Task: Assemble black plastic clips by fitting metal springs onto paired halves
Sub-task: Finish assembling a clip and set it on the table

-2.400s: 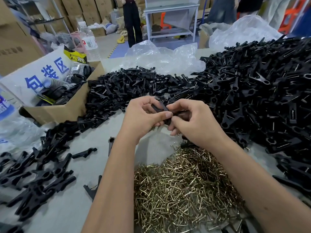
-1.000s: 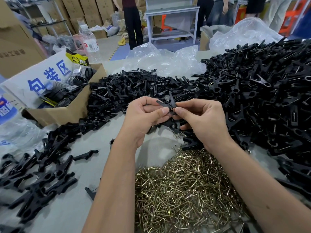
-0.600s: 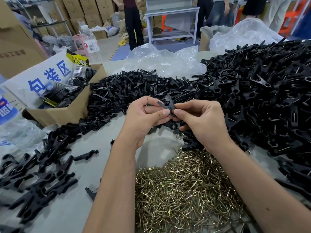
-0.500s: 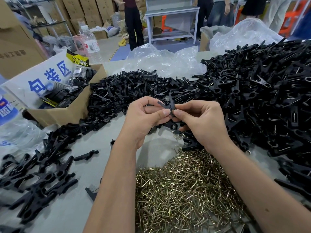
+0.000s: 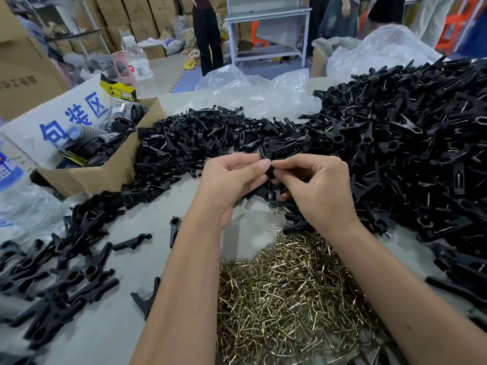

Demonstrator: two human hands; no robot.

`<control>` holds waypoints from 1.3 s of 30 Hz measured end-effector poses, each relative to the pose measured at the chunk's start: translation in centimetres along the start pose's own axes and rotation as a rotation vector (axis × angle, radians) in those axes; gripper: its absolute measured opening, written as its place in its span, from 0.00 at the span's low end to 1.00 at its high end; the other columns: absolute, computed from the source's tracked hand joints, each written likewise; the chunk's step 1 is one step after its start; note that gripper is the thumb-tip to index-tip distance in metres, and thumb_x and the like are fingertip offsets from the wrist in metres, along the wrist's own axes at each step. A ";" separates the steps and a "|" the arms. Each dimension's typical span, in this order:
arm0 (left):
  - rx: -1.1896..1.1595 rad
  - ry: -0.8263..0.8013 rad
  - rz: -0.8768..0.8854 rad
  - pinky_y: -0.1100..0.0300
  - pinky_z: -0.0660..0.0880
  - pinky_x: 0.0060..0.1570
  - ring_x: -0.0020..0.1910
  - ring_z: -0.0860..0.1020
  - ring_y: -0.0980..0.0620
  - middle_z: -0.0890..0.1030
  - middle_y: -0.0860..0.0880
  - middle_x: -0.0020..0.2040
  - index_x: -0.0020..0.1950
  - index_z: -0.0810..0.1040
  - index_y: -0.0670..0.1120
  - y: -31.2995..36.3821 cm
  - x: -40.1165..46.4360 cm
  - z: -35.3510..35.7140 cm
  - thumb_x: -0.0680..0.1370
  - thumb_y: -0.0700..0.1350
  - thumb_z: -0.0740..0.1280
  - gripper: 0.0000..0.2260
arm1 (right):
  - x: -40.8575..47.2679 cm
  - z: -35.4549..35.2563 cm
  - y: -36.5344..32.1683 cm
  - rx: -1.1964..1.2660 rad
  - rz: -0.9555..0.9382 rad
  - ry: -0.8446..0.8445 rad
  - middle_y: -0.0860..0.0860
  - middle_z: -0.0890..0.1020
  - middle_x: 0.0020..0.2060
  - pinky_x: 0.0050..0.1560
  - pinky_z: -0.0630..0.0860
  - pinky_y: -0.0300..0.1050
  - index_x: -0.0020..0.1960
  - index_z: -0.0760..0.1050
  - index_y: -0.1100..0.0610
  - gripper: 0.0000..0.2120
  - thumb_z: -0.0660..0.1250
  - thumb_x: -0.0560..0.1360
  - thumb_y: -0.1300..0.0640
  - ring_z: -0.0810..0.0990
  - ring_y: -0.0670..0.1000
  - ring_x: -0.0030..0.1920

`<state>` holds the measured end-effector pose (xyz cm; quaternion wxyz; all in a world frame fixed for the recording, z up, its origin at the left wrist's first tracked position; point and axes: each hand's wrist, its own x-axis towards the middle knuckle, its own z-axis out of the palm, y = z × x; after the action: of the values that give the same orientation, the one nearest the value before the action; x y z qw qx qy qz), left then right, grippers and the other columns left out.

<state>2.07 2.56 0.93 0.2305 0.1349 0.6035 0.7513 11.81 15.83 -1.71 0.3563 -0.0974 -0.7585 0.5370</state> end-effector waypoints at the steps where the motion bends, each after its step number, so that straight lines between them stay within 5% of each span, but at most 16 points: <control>1: 0.047 -0.019 0.011 0.63 0.82 0.43 0.42 0.87 0.49 0.88 0.43 0.43 0.49 0.85 0.41 0.0 -0.1 -0.2 0.64 0.38 0.81 0.15 | 0.1 -0.1 0.0 -0.031 -0.018 -0.020 0.48 0.87 0.37 0.33 0.84 0.47 0.48 0.88 0.55 0.08 0.75 0.76 0.67 0.86 0.50 0.32; 5: 0.297 -0.042 0.041 0.55 0.83 0.43 0.41 0.87 0.49 0.88 0.46 0.42 0.49 0.86 0.45 0.1 -0.2 -1.3 0.58 0.44 0.83 0.21 | 0.5 -1.0 -0.2 -0.112 -0.031 -0.177 0.45 0.87 0.39 0.38 0.84 0.46 0.47 0.87 0.51 0.11 0.73 0.77 0.66 0.87 0.48 0.36; 8: 0.382 -0.033 0.058 0.49 0.82 0.49 0.42 0.87 0.48 0.88 0.46 0.42 0.50 0.87 0.45 0.1 -0.2 -2.0 0.64 0.40 0.84 0.17 | 0.4 -0.8 -0.5 -0.044 0.025 -0.219 0.47 0.88 0.41 0.37 0.84 0.44 0.49 0.85 0.53 0.10 0.70 0.79 0.67 0.87 0.46 0.42; 11: 0.319 0.078 0.081 0.59 0.83 0.44 0.40 0.86 0.52 0.87 0.49 0.38 0.47 0.86 0.46 0.1 0.0 -2.8 0.70 0.34 0.80 0.11 | 0.2 -0.6 -0.5 -0.463 -0.170 -0.280 0.43 0.86 0.44 0.49 0.82 0.44 0.50 0.85 0.51 0.07 0.72 0.78 0.62 0.82 0.43 0.48; 14: 0.210 0.148 0.044 0.57 0.85 0.46 0.42 0.86 0.48 0.88 0.45 0.42 0.51 0.84 0.41 0.2 0.2 -3.7 0.72 0.32 0.77 0.10 | -0.1 -0.8 -0.6 -0.876 -0.242 -0.524 0.43 0.77 0.51 0.59 0.74 0.43 0.55 0.85 0.44 0.07 0.75 0.76 0.49 0.68 0.47 0.56; 23: 0.159 0.158 0.051 0.62 0.83 0.44 0.39 0.86 0.51 0.87 0.46 0.38 0.52 0.83 0.43 -0.1 0.4 -3.9 0.74 0.30 0.75 0.11 | -0.1 -0.6 -1.1 -0.903 -0.179 -0.570 0.44 0.72 0.52 0.61 0.74 0.46 0.52 0.78 0.46 0.08 0.75 0.76 0.47 0.66 0.49 0.59; 28: 0.187 0.168 0.093 0.64 0.81 0.42 0.42 0.87 0.50 0.87 0.46 0.40 0.51 0.84 0.46 -0.3 0.6 -4.3 0.74 0.32 0.76 0.12 | -0.3 -0.5 -1.3 -0.690 -0.201 -0.426 0.41 0.75 0.40 0.51 0.75 0.45 0.42 0.75 0.47 0.11 0.78 0.74 0.53 0.71 0.44 0.46; 34: 0.292 0.153 0.178 0.57 0.82 0.50 0.45 0.87 0.50 0.88 0.45 0.43 0.51 0.86 0.46 -0.3 0.7 -5.1 0.71 0.35 0.80 0.12 | 0.0 0.1 -2.0 0.062 0.001 -0.185 0.52 0.86 0.40 0.41 0.84 0.51 0.41 0.82 0.54 0.08 0.80 0.72 0.56 0.84 0.55 0.39; 39: 0.377 0.092 0.297 0.61 0.82 0.47 0.41 0.84 0.53 0.87 0.49 0.41 0.46 0.88 0.50 0.0 0.4 -4.9 0.66 0.34 0.82 0.15 | 0.2 -0.1 -1.0 0.221 0.185 -0.068 0.55 0.85 0.36 0.34 0.75 0.38 0.40 0.82 0.55 0.07 0.81 0.72 0.59 0.79 0.48 0.34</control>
<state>-0.68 -1.40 -0.23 0.0606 0.2282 0.7165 0.6564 11.89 15.62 -0.75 0.2880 -0.1085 -0.6940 0.6508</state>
